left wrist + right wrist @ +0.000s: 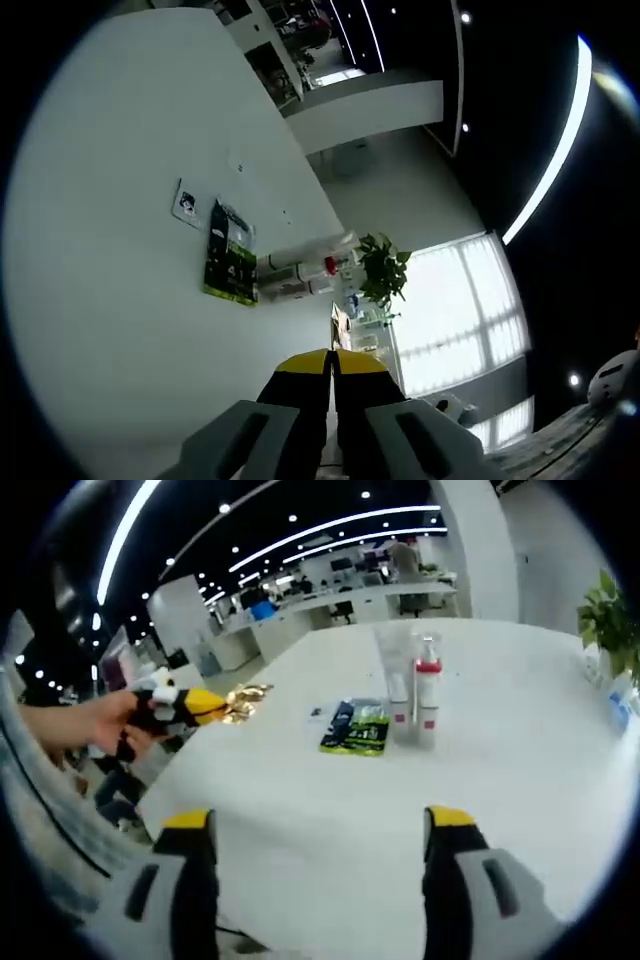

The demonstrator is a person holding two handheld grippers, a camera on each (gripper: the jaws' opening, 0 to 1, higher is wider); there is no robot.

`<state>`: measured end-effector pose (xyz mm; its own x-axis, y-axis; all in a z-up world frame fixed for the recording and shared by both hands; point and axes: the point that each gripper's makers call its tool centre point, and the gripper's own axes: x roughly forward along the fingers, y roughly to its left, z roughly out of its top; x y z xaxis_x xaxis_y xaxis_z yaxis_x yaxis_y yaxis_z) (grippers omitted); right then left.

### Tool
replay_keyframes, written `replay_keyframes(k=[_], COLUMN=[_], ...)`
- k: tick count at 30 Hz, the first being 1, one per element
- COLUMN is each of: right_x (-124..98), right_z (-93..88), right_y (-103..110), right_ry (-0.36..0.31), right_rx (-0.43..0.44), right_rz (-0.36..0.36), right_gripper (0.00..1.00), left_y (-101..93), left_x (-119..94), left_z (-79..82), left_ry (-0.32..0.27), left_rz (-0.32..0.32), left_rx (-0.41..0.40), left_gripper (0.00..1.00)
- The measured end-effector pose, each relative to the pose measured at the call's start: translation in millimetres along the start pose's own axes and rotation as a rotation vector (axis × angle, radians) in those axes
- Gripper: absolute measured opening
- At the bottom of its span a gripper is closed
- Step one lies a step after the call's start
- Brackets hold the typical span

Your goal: Arrange the skincare products in the storage area until every visible bottle or jar stands upright without overlapping.

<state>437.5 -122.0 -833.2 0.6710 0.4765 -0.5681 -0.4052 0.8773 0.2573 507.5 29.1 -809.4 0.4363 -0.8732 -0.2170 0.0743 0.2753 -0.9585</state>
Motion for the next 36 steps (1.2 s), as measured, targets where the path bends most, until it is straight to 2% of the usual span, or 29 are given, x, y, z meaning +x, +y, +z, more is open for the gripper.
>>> replay_keyframes(k=[2,3,4,5,6,7,8,9,14,18,21,28,30,32,36], right_x=[-1.3,-1.6,-2.4,-5.2,-7.2,-8.3,-8.4,-10.1,-17.5,-23.1,-25.2,-29.6,-32.5,-32.3,-29.5], right_z=[0.3,7.7,10.6,10.4,5.1,3.0,4.2,16.6,18.9,23.9,27.1,22.9,25.0,22.8,15.4], right_y=[-1.8,0.0,-4.6,-18.6,-19.4,-19.7,-19.7,-15.7,-13.3,-10.8,-7.3,-9.9,-7.4,-8.0,-8.5], right_ry=[-0.013,-0.064,-0.085,-0.087,-0.044,-0.033,-0.043,-0.123,-0.112,-0.144,-0.170,-0.196,-0.233,-0.227,-0.203], right_rx=[0.064,0.082,0.092,0.072,0.017,0.015,0.027,0.048,-0.006,-0.029,0.024,0.074,0.119,0.118,0.111], right_rz=[-0.022,-0.013,-0.050,-0.155,-0.159,-0.162,-0.163,-0.127,-0.108,-0.080,-0.050,-0.055,-0.035,-0.039,-0.047], right_gripper=[0.83,0.82,0.78,0.68,0.57,0.50,0.47,0.48,0.49,0.49,0.53,0.61,0.65,0.70,0.71], left_y=[-1.4,-2.3,-2.6,-2.8,-2.6,-1.9,-0.9,-0.2,3.2,6.1,6.4,6.2,6.7,8.0,11.1], left_x=[2.4,3.7,4.4,5.2,6.4,7.6,8.3,9.0,12.6,16.1,17.6,22.3,24.2,25.9,27.7], left_z=[-0.4,-0.9,-0.9,-0.6,0.1,1.0,2.2,3.3,12.0,17.9,20.3,33.3,36.5,39.7,46.7], left_ry=[0.010,0.016,0.020,0.022,0.027,0.031,0.033,0.035,0.031,0.033,0.037,0.038,0.041,0.046,0.050], left_rz=[-0.002,-0.004,-0.004,-0.003,-0.003,-0.002,0.001,0.003,0.007,0.009,0.009,-0.002,-0.004,-0.001,0.004], left_rx=[-0.001,0.001,0.002,0.004,0.006,0.005,0.008,0.009,0.019,0.023,0.028,0.040,0.043,0.052,0.058], left_gripper=[0.00,0.00,0.00,0.00,0.00,0.00,0.00,0.00,0.00,0.00,0.00,0.01,0.01,0.01,0.01])
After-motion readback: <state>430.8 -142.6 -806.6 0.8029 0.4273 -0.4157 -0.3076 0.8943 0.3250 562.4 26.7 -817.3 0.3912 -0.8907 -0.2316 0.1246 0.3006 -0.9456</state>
